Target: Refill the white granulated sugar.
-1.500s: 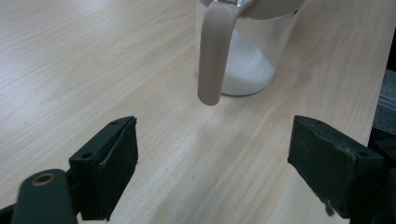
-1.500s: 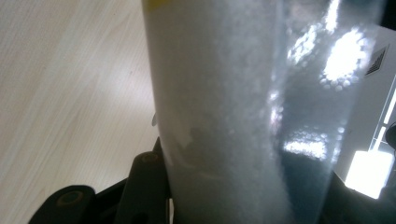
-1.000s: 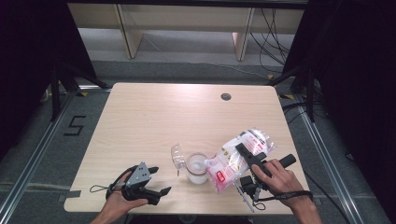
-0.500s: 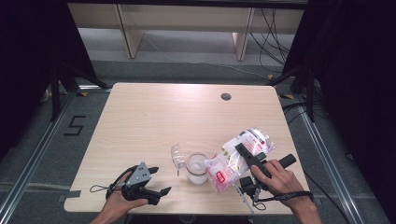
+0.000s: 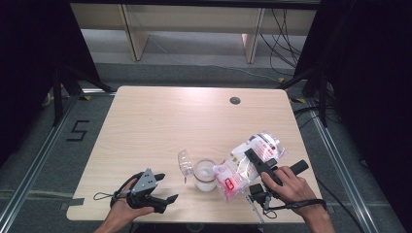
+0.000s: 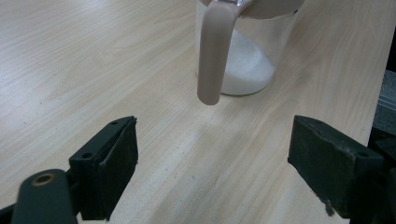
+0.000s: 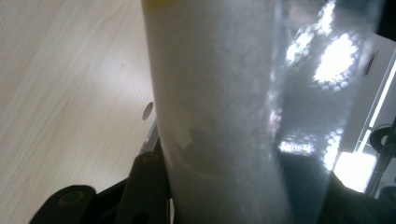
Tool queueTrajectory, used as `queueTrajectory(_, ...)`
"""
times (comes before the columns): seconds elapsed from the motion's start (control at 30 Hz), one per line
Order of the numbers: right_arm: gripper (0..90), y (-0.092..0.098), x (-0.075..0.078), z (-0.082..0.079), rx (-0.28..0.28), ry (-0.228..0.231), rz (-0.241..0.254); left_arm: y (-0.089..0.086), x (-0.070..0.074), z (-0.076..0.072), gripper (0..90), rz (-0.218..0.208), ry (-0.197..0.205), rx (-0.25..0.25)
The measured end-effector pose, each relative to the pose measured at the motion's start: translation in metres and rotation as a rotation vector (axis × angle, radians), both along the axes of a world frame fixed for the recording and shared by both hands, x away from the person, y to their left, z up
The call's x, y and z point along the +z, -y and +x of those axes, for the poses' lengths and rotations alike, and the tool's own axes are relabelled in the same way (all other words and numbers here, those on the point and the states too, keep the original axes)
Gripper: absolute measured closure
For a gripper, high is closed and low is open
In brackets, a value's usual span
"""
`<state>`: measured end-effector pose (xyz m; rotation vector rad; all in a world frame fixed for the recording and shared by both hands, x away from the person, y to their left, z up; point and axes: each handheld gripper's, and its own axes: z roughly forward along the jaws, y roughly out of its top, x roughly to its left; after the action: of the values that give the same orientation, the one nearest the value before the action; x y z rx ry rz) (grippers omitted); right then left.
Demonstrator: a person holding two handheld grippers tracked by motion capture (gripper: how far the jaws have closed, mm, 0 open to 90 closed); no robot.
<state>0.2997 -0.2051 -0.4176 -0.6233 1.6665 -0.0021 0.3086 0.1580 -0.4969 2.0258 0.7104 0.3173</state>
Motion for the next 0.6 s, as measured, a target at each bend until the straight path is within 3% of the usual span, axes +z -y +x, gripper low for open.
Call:
queueTrajectory(0.2, 64.2, 0.0006, -0.0004, 0.0004, -0.020, -0.020, -0.006, -0.0006, 0.0006, 0.0013, 15.5, 0.005, 0.021, -0.016)
queueTrajectory(0.3, 64.2, 0.0004, 0.0002, 0.0002, -0.017, -0.020, -0.007, 0.0000, 0.0001, -0.0002, 15.5, 0.000, 0.000, 0.001)
queueTrajectory(0.47, 64.3, -0.0010, 0.0009, -0.0001, -0.006, -0.007, -0.016, -0.0004, 0.0005, 0.0012, 15.5, 0.006, 0.020, -0.016)
queueTrajectory(0.5, 64.2, -0.0009, 0.0011, 0.0000, -0.005, -0.007, -0.015, 0.0004, 0.0000, -0.0002, 15.5, -0.006, 0.003, -0.001)
queueTrajectory(0.6, 64.3, -0.0005, 0.0011, 0.0001, -0.007, -0.006, -0.013, 0.0003, 0.0001, 0.0000, 15.5, -0.006, 0.004, -0.001)
